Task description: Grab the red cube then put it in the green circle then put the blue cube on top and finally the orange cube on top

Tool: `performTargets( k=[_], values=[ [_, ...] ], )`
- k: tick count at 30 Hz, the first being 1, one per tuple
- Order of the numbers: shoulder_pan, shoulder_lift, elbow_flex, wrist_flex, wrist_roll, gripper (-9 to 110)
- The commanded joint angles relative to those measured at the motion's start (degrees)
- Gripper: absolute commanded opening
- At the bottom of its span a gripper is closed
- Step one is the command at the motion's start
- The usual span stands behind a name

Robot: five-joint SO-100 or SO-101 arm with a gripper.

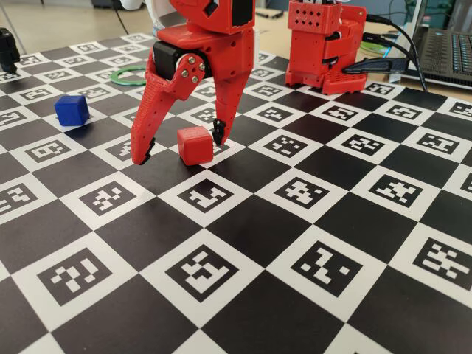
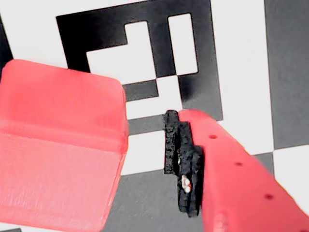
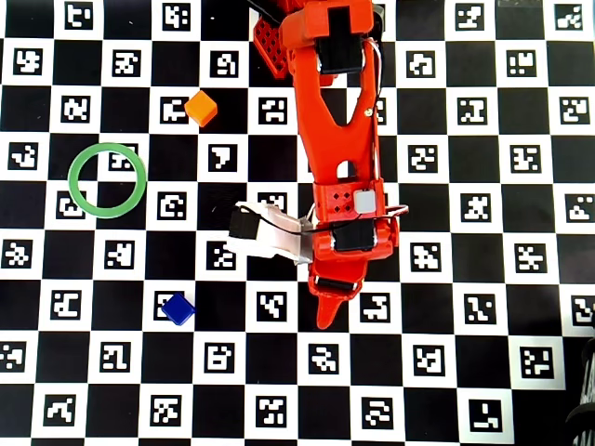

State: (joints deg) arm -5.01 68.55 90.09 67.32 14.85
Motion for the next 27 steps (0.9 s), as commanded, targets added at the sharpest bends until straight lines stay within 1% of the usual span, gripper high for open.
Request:
performTargets(
  k=[1,9,16,27],
  values=[
    [-0.7,1.8,-0.7,0.2,1.8,52],
    [-0.8,3.2,-1.6,-0.1,15.6,52],
    [-0.3,3.2,-2.1,-0.4,22.1,52],
    [-0.4,3.8,-2.5,-1.3,22.9,49]
  ],
)
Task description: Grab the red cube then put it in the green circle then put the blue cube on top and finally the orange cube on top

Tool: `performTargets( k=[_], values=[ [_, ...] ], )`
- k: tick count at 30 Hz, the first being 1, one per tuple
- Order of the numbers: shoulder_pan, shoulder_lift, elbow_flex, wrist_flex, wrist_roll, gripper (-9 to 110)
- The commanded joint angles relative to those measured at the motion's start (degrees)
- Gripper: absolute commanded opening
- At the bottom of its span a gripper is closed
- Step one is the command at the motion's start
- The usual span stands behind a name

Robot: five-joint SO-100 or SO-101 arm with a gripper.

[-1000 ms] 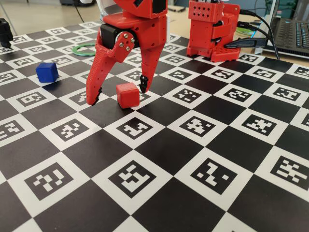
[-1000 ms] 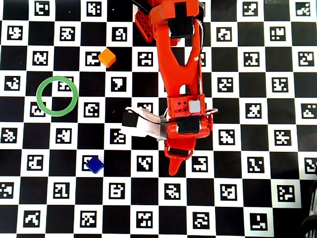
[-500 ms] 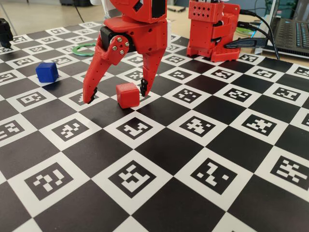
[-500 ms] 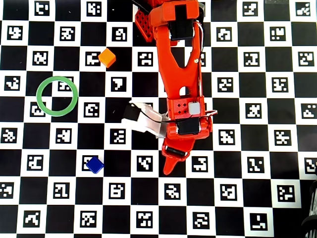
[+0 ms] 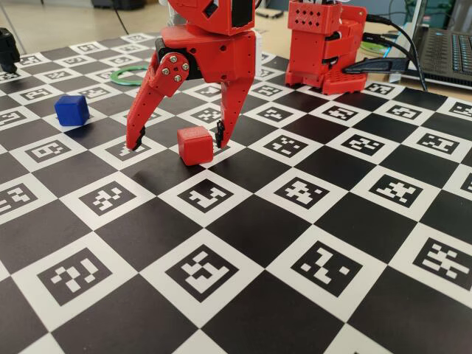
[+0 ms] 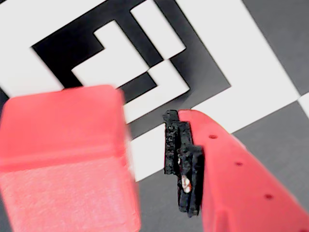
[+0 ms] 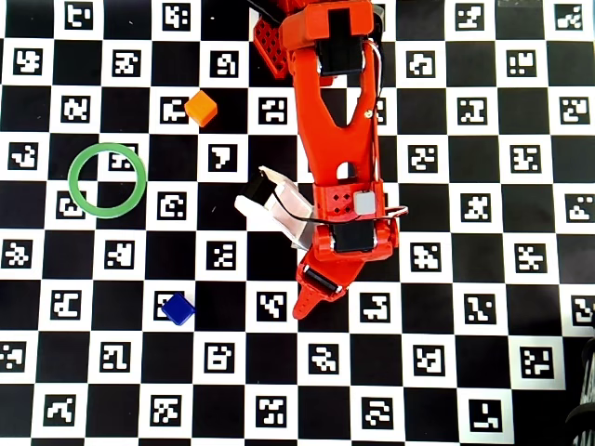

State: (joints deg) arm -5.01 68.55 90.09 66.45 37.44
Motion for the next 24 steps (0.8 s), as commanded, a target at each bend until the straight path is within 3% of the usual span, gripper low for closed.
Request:
performTargets(
  k=[1,8,15,24],
  values=[
    [-0.4,3.9,-2.5,-0.5,0.3,49],
    [-0.5,4.1,-2.3,-1.1,-0.1,47],
    [-0.1,4.8,-0.7,-2.7,-0.1,21],
    [-0.3,4.8,-0.7,-3.0,-2.3,14]
  ],
)
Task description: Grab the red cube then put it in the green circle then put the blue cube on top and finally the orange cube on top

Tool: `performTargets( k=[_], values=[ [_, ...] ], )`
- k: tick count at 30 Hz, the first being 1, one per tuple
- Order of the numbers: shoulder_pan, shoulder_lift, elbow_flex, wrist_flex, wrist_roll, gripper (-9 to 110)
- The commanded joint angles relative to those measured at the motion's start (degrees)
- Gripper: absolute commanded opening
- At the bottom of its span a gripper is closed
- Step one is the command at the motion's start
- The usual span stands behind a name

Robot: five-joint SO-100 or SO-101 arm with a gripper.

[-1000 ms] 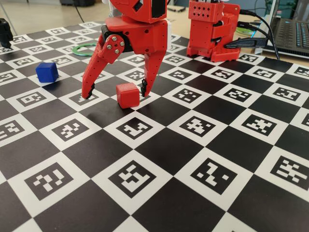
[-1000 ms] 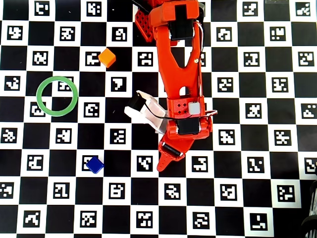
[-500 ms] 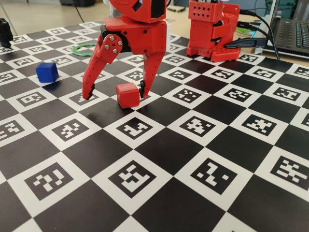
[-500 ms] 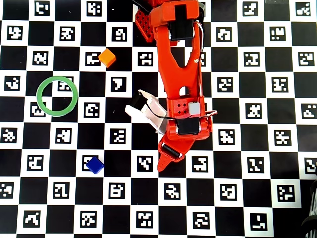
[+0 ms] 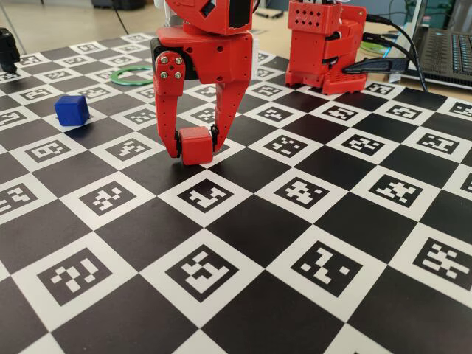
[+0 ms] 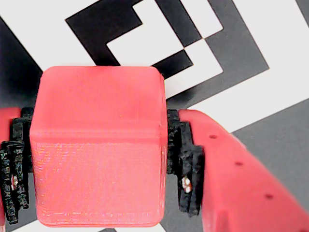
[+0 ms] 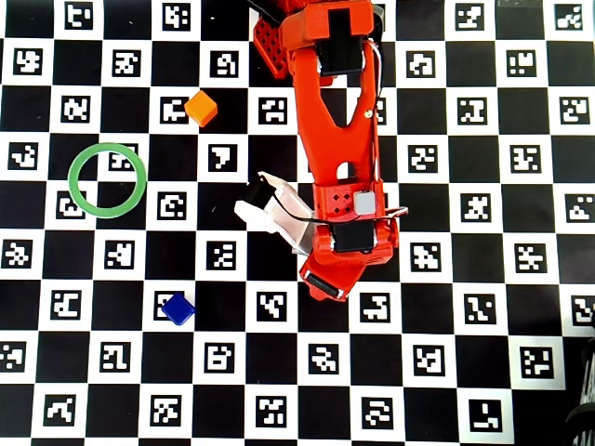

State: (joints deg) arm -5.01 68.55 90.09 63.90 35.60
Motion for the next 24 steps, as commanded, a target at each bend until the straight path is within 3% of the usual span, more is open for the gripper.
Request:
performTargets(
  k=[1,7,12,19,24],
  values=[
    [-0.3,4.8,-0.7,-0.4,-0.6,14],
    [0.8,6.7,-2.5,2.6,-2.0,14],
    [3.2,9.8,-10.0,11.7,-7.3,14],
    [11.4,14.7,-18.4,22.4,-27.1,13],
    [20.9,20.5,-15.7,25.4,-45.6,12]
  ],
)
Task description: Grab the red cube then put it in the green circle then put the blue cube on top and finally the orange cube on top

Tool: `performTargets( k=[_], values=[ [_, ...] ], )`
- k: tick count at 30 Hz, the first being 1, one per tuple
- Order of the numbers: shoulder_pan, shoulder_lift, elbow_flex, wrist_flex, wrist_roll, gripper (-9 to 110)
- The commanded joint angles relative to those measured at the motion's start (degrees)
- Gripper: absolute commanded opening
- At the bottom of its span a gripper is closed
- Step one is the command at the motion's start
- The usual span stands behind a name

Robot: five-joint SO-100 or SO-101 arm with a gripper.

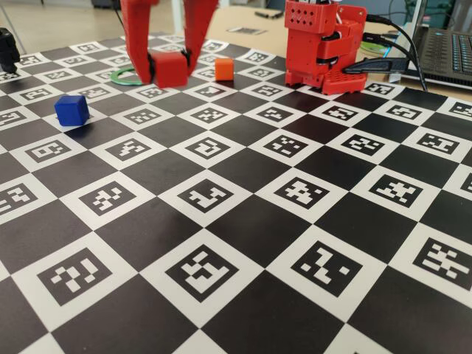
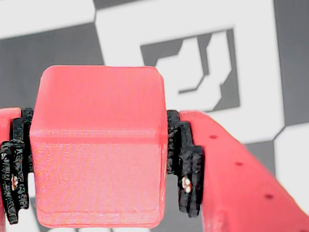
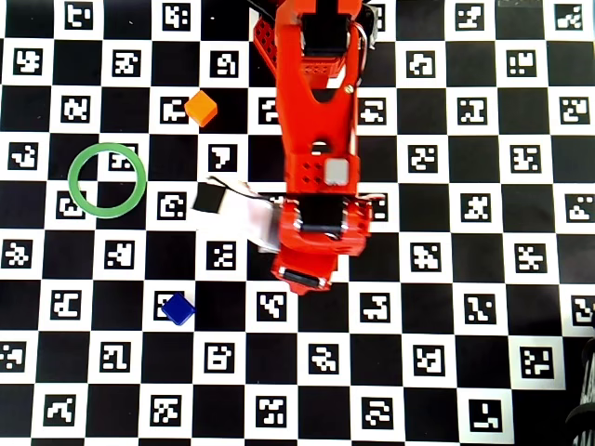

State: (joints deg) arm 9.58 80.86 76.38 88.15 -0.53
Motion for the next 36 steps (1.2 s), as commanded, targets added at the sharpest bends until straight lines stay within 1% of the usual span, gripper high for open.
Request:
performTargets(
  k=[1,4,9,13,17,22,28,32,36],
  values=[
    [8.9,8.9,-1.7,1.9,-13.0,12],
    [17.4,10.1,-1.6,4.1,-23.4,12],
    [30.8,10.7,-0.9,3.4,-35.9,13],
    [38.3,9.5,-0.8,2.8,-43.1,13],
    [43.9,6.9,-1.6,2.4,-47.8,13],
    [46.9,3.5,-4.0,2.3,-50.8,13],
    [47.0,1.3,-4.6,1.4,-51.4,13],
    [47.4,-0.2,-3.0,-1.6,-52.4,13],
    [47.9,-1.0,0.7,-7.1,-53.6,13]
  ],
)
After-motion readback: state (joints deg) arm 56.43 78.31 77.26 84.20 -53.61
